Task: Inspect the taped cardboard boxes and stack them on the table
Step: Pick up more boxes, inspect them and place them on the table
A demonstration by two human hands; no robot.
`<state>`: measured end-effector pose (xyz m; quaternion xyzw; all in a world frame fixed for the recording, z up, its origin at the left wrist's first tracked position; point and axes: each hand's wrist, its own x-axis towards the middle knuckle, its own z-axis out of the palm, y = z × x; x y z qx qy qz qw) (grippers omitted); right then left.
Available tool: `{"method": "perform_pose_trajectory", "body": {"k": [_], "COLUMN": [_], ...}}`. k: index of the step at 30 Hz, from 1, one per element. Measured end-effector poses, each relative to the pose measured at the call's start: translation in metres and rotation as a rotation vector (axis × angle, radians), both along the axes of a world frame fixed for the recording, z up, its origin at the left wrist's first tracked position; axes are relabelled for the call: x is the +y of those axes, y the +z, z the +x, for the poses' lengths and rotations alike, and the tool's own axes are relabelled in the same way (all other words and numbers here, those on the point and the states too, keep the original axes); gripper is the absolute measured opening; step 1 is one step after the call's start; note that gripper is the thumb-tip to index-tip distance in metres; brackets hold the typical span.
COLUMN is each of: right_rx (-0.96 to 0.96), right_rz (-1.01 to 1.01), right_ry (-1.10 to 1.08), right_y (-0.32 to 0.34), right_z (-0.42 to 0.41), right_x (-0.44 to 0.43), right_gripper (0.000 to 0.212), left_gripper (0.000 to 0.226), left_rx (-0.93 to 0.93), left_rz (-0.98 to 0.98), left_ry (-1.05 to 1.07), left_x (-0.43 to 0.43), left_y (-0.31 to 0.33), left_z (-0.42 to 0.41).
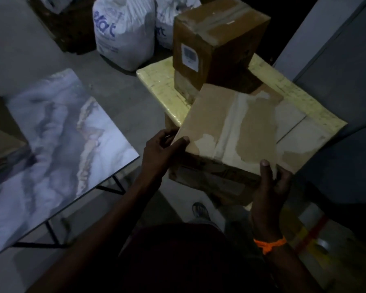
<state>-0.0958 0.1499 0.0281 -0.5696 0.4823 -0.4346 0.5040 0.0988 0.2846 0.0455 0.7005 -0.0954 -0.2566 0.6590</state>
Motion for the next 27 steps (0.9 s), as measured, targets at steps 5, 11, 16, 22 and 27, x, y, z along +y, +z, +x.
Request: {"method": "perform_pose_trajectory", "body": {"k": [5,11,16,22,27], "right_rx": [0.078,0.102,0.183,0.316,0.389], "right_rz": [-0.027,0.0,-0.031,-0.123,-0.127], "right_ry": [0.229,0.657,0.965,1.195,1.279], "right_y": [0.004,-0.001,-0.025,-0.059,-0.076], "right_z": [0.036,0.115,0.185,0.233,0.245], "right_x": [0.082,0.155,0.194,0.222,0.227], "right_gripper": [0.021,0.026,0.029,0.019,0.025], "left_gripper": [0.028,0.038,0.042,0.043,0.044], "left_rx": [-0.047,-0.032,-0.029,0.079,0.106], "left_rz": [-0.009,-0.078,-0.094,-0.091,0.015], "left_ry": [0.163,0.519,0.796,0.926,0.941], "left_x": [0.123,0.245,0.311,0.347,0.359], "left_y": [0.006,-0.004,-0.026,-0.068,-0.095], "left_z": [0.018,0.03,0.02,0.017,0.032]}}
